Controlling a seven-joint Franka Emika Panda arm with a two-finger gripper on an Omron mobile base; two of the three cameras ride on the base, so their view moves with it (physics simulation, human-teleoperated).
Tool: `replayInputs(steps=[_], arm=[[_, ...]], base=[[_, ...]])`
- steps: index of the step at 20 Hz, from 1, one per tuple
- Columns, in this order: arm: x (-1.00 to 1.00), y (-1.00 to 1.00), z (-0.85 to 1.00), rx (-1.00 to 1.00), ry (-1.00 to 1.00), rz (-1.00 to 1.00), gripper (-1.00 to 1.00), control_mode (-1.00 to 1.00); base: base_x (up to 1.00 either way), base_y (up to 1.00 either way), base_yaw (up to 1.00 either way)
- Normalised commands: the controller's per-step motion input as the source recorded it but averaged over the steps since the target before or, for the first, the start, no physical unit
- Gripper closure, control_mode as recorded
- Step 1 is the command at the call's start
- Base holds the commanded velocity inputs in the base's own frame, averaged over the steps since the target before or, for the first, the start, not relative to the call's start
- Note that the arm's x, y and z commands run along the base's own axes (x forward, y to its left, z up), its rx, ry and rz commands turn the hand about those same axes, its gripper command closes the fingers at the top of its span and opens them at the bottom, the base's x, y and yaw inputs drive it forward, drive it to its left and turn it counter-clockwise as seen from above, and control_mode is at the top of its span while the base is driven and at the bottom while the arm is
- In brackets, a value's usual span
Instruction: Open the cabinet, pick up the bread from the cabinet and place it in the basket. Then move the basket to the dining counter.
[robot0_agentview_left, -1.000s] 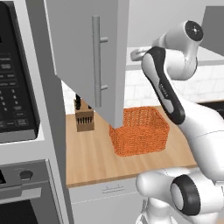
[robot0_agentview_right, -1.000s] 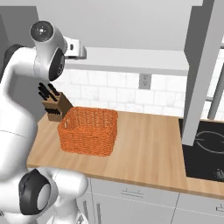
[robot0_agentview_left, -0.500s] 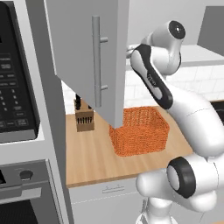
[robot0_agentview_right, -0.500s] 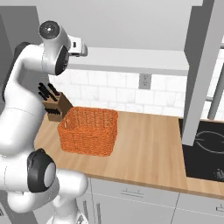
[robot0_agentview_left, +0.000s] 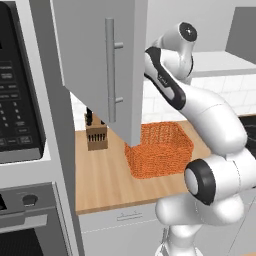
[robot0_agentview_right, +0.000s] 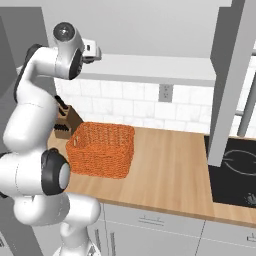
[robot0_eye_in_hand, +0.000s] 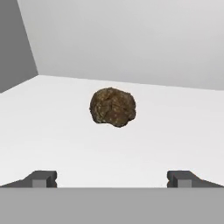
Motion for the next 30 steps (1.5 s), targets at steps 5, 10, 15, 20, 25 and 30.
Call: replayInputs(steps=[5, 10, 15, 20, 25, 30], arm=[[0.55, 0.15, -0.01, -0.05, 0.01, 0.03, -1.0, -1.0], [0.52, 0.07, 0.0, -0.04, 0.03, 0.02, -1.0, -1.0], [0.58, 0.0, -0.02, -0.04, 0.05, 0.0, -1.0, -1.0], [0.55, 0.0, -0.13, 0.0, 0.02, 0.0, -1.0, -1.0], [0.31, 0.0, -0.07, 0.0, 0.01, 0.05, -1.0, -1.0], [0.02, 0.04, -0.09, 0.0, 0.0, 0.14, -1.0, -1.0]], base=[[0.0, 0.0, 0.0], [0.0, 0.0, 0.0], [0.0, 0.0, 0.0], [0.0, 0.0, 0.0], [0.0, 0.0, 0.0], [0.0, 0.0, 0.0]])
